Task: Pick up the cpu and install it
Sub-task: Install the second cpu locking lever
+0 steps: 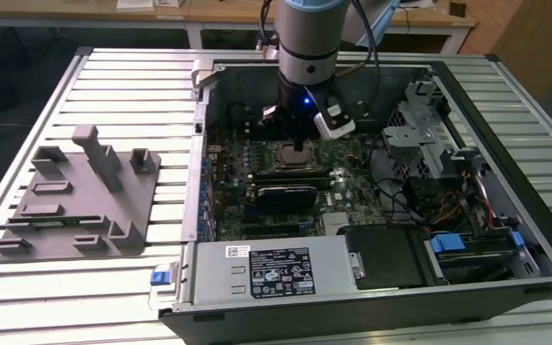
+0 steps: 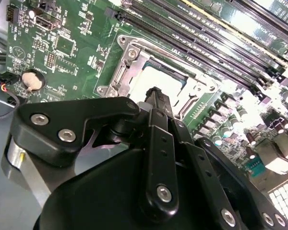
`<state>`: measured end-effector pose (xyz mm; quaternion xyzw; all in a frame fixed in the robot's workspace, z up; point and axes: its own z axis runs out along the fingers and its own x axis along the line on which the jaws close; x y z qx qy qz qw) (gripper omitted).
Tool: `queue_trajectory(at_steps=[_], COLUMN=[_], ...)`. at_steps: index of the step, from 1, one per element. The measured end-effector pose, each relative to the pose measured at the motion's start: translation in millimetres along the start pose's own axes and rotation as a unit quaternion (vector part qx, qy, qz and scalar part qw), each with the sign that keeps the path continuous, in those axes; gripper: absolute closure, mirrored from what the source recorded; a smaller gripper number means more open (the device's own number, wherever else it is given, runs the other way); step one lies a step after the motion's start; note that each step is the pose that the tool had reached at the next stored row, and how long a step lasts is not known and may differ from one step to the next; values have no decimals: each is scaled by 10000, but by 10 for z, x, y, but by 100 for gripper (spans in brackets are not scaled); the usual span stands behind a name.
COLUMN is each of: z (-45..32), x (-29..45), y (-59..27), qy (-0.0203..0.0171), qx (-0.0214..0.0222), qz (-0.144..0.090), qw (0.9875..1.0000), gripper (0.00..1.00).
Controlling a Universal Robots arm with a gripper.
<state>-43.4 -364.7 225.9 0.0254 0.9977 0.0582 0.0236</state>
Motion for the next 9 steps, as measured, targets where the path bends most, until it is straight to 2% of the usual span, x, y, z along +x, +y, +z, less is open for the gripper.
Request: queue_trajectory(at_steps=[9], z=[-7], x=[-1], y=[1], qy=[0], qx=[1], qz=[0], qw=[10000], gripper=[89])
